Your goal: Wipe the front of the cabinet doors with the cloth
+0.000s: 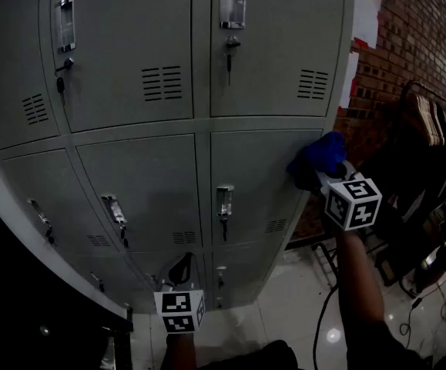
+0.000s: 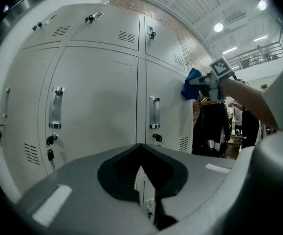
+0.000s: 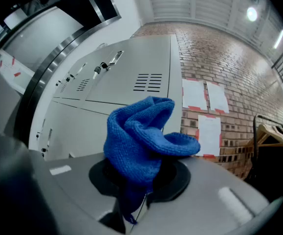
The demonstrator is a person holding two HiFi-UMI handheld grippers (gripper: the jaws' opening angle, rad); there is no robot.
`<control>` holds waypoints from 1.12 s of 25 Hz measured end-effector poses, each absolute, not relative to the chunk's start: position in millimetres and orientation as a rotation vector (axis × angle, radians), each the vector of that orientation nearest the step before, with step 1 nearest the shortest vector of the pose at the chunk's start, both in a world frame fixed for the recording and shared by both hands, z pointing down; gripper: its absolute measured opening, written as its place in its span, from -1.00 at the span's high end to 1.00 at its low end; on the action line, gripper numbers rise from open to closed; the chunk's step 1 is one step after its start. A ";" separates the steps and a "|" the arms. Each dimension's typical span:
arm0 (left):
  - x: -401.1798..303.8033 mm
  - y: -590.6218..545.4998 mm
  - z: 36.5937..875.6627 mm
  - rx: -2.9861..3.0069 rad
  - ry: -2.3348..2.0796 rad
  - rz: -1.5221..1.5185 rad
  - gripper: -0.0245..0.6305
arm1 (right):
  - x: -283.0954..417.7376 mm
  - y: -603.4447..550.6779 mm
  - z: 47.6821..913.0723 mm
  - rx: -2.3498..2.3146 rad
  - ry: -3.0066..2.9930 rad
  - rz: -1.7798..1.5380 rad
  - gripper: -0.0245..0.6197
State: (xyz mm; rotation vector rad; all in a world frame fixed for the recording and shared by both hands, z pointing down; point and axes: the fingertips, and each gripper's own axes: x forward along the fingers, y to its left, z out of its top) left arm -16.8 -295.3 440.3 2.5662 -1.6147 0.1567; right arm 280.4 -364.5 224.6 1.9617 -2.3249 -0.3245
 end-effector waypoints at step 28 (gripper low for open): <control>-46.0 -280.2 434.3 2.539 -1.606 0.090 0.88 | 105.1 -381.5 198.2 1.741 -2.490 -0.452 0.67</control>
